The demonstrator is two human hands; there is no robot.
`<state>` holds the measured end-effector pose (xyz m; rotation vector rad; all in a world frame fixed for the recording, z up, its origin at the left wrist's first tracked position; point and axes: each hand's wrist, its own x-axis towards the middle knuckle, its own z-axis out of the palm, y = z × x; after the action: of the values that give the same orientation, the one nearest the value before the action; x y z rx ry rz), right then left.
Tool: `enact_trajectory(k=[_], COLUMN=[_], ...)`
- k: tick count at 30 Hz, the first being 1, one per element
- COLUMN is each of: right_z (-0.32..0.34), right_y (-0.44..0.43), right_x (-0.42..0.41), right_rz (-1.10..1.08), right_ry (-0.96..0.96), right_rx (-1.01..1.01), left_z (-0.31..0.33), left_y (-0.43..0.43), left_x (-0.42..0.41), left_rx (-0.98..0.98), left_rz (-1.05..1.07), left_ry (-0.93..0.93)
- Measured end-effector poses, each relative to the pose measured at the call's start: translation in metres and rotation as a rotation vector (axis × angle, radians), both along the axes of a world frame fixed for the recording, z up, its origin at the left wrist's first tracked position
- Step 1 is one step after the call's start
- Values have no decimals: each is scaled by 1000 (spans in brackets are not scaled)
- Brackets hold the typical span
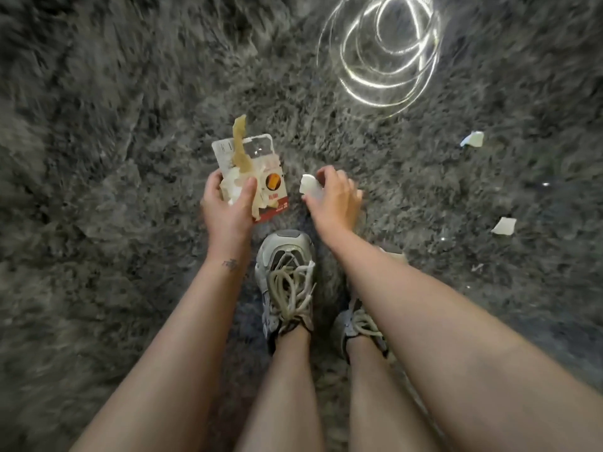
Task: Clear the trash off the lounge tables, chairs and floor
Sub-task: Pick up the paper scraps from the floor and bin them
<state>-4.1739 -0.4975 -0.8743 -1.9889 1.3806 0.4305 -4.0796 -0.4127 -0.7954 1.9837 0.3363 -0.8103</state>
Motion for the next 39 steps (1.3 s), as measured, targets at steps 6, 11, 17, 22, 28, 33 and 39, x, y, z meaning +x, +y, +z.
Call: enact_trajectory(k=[6,11,17,22,28,33,39], right_z=[-2,16,15,-2,-5,12,14], right_y=[-9,-74,-119,-81,-72,-122,-172], right_x=[-10,-38,-55,-42,-50,-80,-108], right_rz=[-115,-497,-479,-286,-444,-668,-809], right_ry=[-115,-222,-224,25,-112,-194,-246], right_rx=[54,59,65,-54,-61,-231,-197], left_z=[-3,3,-2,-14,-18,-17,-16], left_y=[-14,-58,-113,-123,-124,-141,-164], left_x=[-17,-28,-21,-20,-30,-42,-53], left_rx=[-12,-60,-90,-83,-35,-49,-94], left_rz=[-66,-176,-232,-323,-381,-426,-487], left_ry=[32,74,22,-22,24,63,51])
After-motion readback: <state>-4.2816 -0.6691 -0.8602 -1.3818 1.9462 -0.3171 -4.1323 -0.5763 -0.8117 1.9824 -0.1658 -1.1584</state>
